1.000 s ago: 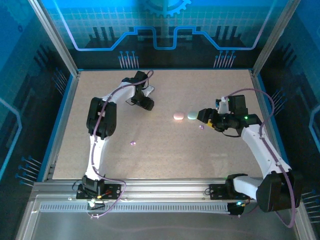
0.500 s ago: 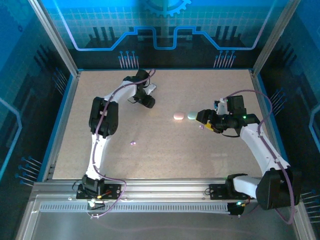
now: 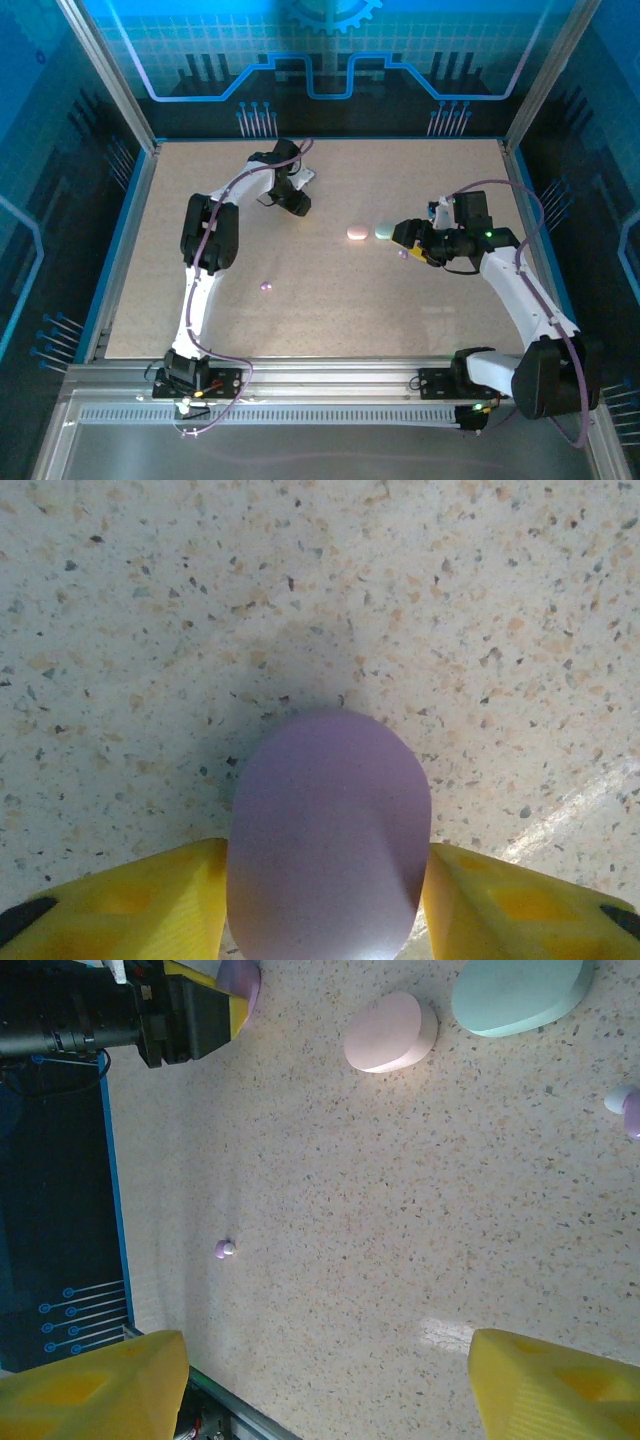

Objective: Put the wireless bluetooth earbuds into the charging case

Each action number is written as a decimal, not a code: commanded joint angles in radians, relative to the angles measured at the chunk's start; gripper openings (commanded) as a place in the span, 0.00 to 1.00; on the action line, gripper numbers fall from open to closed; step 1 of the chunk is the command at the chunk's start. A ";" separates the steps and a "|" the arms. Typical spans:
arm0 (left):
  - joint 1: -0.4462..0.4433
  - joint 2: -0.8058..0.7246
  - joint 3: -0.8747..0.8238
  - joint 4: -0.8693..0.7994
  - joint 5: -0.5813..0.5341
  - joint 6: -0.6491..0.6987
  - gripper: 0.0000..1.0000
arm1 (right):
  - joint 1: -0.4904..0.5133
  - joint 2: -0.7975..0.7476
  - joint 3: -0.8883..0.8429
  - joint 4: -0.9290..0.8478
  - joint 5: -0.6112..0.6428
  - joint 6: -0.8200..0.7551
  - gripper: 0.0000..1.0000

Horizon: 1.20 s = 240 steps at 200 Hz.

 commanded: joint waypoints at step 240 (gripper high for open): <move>-0.222 -0.656 -0.331 0.063 0.348 0.275 0.27 | 0.017 -0.063 0.042 0.077 -0.154 0.103 0.64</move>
